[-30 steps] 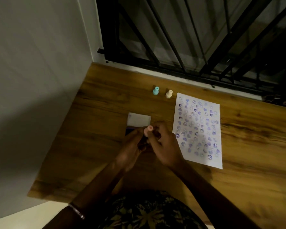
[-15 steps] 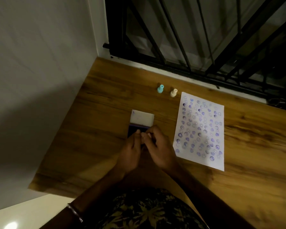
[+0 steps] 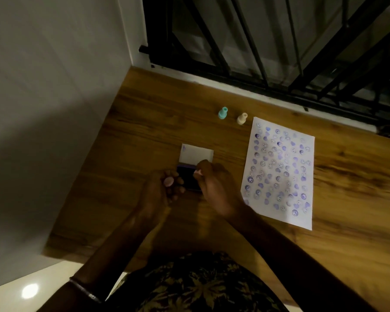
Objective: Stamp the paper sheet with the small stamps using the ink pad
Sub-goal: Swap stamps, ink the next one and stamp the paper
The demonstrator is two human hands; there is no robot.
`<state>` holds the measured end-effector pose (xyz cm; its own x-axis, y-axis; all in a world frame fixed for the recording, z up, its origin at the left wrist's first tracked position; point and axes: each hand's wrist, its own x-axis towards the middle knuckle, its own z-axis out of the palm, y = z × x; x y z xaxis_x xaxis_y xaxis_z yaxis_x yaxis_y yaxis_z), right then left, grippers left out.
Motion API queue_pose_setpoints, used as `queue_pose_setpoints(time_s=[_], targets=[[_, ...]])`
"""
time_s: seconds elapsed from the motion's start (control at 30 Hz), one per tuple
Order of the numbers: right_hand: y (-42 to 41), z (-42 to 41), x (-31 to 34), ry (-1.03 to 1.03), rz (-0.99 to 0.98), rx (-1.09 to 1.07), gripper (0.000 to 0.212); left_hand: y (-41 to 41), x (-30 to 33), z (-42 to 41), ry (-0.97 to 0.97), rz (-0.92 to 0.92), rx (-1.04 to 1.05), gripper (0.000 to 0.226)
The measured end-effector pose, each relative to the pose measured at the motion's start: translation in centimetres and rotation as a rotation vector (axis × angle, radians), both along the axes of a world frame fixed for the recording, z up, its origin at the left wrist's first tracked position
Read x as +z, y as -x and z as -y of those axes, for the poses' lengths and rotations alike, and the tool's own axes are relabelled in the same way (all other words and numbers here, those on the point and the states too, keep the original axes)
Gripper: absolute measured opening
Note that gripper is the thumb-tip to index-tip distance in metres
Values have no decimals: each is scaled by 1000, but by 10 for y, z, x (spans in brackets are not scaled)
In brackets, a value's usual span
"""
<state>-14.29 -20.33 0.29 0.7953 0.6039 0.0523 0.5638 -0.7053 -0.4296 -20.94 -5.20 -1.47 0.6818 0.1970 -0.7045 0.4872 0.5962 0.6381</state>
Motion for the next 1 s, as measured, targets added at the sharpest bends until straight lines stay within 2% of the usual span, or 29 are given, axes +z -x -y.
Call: queue_pose_setpoints(time_s=[0.07, 0.1, 0.17, 0.27, 0.3, 0.37, 0.53, 0.67, 0.77, 0.87, 1.0], targets=[[-3, -8, -9, 117, 53, 70, 22, -4, 1, -1, 0, -1, 35, 25], [-4, -9, -13, 152, 77, 91, 23, -5, -1, -1, -88, -2, 16, 27], [-5, -10, -18, 189, 101, 106, 24, -4, -6, 2, -433, 27, -120, 25], [-6, -10, -21, 220, 85, 112, 27, -1, -9, 3, -1000, 185, -358, 16], [-7, -10, -21, 228, 63, 116, 31, -1, -12, 4, -1118, 266, -429, 22], [-8, -11, -23, 238, 36, 123, 45, 0, -18, 5, -1233, 351, -540, 34], [-9, -13, -30, 264, 49, 80, 56, 3, -30, -2, -1221, 258, -638, 73], [-10, -14, -31, 281, 62, 67, 51, -1, -32, -6, -1192, 298, -656, 71], [-8, -13, -28, 233, 108, 79, 39, -2, -28, -6, -1201, 361, -623, 64], [-7, -9, -23, 212, 119, 103, 38, 0, -26, -5, -1149, 414, -585, 64], [-7, -8, -12, 190, 98, 116, 35, 1, -28, -5, -1143, 378, -594, 67]])
